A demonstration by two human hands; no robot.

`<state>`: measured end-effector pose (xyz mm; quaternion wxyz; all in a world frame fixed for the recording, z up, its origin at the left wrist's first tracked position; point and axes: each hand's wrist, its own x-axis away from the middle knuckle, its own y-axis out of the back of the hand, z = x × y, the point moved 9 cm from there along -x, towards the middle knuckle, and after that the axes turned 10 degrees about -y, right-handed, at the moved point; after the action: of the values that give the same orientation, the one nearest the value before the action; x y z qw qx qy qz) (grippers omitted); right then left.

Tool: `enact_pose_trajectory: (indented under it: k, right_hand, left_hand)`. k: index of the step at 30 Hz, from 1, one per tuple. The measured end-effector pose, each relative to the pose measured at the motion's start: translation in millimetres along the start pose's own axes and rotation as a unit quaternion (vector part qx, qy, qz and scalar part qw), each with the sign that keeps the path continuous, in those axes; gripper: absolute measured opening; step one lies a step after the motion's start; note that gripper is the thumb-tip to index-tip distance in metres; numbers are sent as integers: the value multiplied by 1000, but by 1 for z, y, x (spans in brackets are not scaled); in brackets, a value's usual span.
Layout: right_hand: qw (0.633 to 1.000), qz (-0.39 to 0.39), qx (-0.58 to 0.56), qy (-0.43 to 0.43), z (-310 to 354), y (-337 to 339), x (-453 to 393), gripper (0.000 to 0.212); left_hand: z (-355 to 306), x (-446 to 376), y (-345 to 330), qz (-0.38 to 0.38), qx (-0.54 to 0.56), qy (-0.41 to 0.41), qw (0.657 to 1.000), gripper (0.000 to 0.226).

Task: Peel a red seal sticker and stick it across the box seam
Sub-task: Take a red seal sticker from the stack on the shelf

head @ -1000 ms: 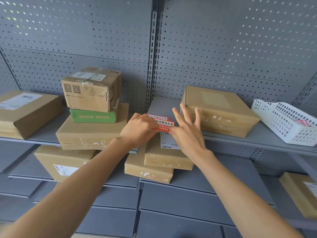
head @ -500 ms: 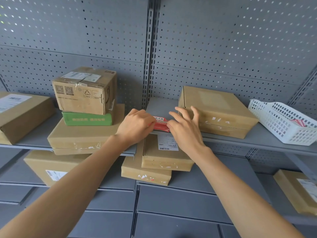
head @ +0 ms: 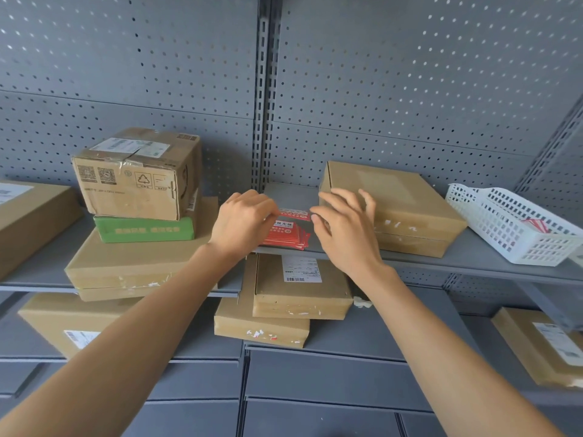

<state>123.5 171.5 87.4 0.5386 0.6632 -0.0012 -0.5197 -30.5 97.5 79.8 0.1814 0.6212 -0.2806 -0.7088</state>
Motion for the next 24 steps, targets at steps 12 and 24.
enact_pose_trajectory:
  k: [12,24]
  right_hand:
    - [1000,3,-20,-9,-9,-1,-4,16]
    - [837,92,-444,-307,-51,40,-22,25]
  left_hand:
    - [-3,4,-11,29,14,-27,999,6]
    - [-32,-62,58,-189,29,-111,975,9]
